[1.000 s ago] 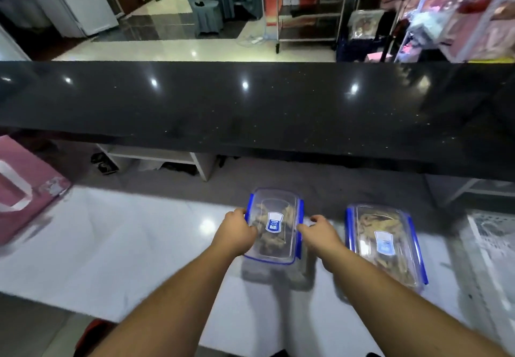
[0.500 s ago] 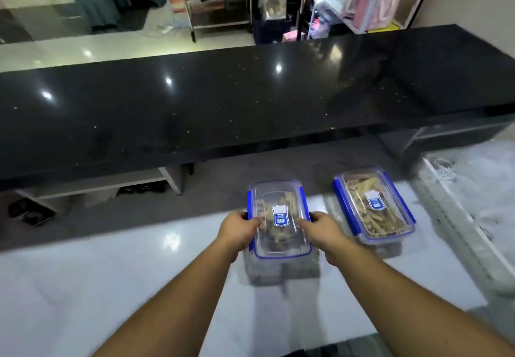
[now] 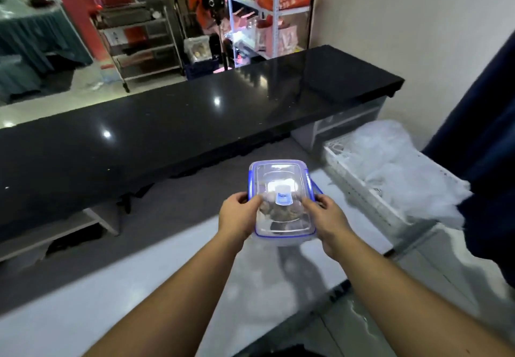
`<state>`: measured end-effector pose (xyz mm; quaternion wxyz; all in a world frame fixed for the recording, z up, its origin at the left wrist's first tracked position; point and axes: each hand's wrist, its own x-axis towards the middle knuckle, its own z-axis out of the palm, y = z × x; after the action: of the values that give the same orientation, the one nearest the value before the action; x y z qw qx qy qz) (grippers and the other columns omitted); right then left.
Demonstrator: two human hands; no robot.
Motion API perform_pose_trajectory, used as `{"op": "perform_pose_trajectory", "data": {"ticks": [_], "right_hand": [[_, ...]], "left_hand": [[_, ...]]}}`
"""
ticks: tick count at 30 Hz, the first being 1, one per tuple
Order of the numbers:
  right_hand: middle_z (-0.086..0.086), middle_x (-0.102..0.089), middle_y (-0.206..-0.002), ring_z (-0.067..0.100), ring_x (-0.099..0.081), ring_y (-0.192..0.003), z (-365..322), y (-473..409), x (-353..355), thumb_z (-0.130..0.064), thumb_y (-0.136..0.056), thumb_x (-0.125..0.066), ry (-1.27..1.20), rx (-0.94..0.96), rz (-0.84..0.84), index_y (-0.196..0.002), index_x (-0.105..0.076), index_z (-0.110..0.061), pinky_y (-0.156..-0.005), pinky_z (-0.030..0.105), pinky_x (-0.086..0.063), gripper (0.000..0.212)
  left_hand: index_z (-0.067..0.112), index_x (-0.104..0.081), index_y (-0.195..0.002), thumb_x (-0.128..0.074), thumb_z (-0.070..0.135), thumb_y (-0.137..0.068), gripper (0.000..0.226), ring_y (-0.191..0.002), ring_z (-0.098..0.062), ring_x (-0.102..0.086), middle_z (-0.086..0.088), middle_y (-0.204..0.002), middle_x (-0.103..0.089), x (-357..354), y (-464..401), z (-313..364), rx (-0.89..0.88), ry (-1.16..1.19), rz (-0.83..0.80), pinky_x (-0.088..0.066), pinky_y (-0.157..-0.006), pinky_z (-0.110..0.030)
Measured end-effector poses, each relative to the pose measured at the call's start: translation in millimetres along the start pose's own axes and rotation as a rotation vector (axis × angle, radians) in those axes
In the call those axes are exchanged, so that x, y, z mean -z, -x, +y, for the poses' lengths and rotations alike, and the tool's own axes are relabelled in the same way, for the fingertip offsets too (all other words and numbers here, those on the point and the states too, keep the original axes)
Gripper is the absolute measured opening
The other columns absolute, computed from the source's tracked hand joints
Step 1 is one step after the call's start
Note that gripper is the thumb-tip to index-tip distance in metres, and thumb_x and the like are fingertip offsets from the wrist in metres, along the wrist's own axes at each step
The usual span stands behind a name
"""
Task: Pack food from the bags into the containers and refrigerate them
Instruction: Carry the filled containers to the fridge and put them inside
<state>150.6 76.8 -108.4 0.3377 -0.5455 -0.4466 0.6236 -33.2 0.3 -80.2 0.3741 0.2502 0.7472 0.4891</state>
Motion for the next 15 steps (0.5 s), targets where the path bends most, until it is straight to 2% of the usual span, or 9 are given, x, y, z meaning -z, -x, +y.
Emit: {"op": "perform_pose_trajectory", "data": {"ticks": [3,5,6,8,9,12,15], "right_hand": [[-0.001,-0.077,-0.108,0.032,-0.075,-0.102,-3,7,68,-0.041,-0.089,-0.076,-0.077,0.015,0.094,-0.115,-0.069,-0.023,-0.077,0.044,-0.058,0.032],[0.004,-0.076,-0.106,0.036,-0.073,-0.103,-7,16,116,-0.035,-0.092,-0.076,-0.097,0.053,0.179,-0.118,-0.069,-0.018,-0.081,0.047,-0.058,0.032],[0.003,-0.076,-0.105,0.033,-0.074,-0.101,-6,20,142,-0.034,-0.091,-0.076,-0.092,0.075,0.222,-0.119,-0.069,-0.015,-0.088,0.048,-0.060,0.034],[0.000,-0.077,-0.104,0.025,-0.074,-0.099,-7,35,194,-0.045,-0.081,-0.078,-0.093,0.113,0.301,-0.115,-0.071,-0.018,-0.096,0.050,-0.058,0.044],[-0.001,-0.078,-0.104,0.023,-0.074,-0.099,-6,41,220,-0.049,-0.078,-0.077,-0.103,0.126,0.333,-0.112,-0.072,-0.020,-0.096,0.049,-0.058,0.045],[-0.003,-0.078,-0.105,0.019,-0.074,-0.102,2,65,297,-0.038,-0.090,-0.074,-0.143,0.135,0.422,-0.115,-0.071,-0.020,-0.098,0.042,-0.057,0.031],[-0.006,-0.079,-0.106,0.017,-0.075,-0.099,12,93,364,-0.054,-0.079,-0.072,-0.160,0.135,0.519,-0.118,-0.071,-0.026,-0.096,0.046,-0.059,0.047]], "left_hand": [[0.024,-0.080,-0.093,-0.074,0.033,-0.086,0.014,-0.074,-0.011,-0.072,0.008,-0.083,-0.079,-60,26,19,-0.037,-0.007,-0.077,-0.055,-0.064,-0.028],[0.022,-0.080,-0.096,-0.076,0.033,-0.086,0.015,-0.079,-0.011,-0.075,0.008,-0.083,-0.079,-106,44,30,-0.057,-0.010,-0.143,-0.059,-0.072,-0.030],[0.021,-0.079,-0.096,-0.076,0.031,-0.088,0.014,-0.078,-0.009,-0.075,0.008,-0.082,-0.080,-129,54,33,-0.067,-0.005,-0.186,-0.059,-0.072,-0.030],[0.017,-0.079,-0.097,-0.074,0.026,-0.092,0.011,-0.076,-0.007,-0.075,0.007,-0.082,-0.080,-178,75,38,-0.096,-0.003,-0.275,-0.059,-0.074,-0.030],[0.016,-0.080,-0.100,-0.074,0.026,-0.092,0.014,-0.080,-0.010,-0.076,0.005,-0.085,-0.081,-202,86,40,-0.105,-0.008,-0.317,-0.060,-0.078,-0.033],[0.016,-0.081,-0.101,-0.077,0.028,-0.091,0.016,-0.089,-0.018,-0.078,0.002,-0.089,-0.082,-271,123,46,-0.131,-0.023,-0.445,-0.061,-0.083,-0.037],[0.015,-0.080,-0.103,-0.077,0.026,-0.092,0.016,-0.090,-0.021,-0.079,0.001,-0.090,-0.082,-334,161,49,-0.159,-0.035,-0.558,-0.064,-0.085,-0.039]]}}
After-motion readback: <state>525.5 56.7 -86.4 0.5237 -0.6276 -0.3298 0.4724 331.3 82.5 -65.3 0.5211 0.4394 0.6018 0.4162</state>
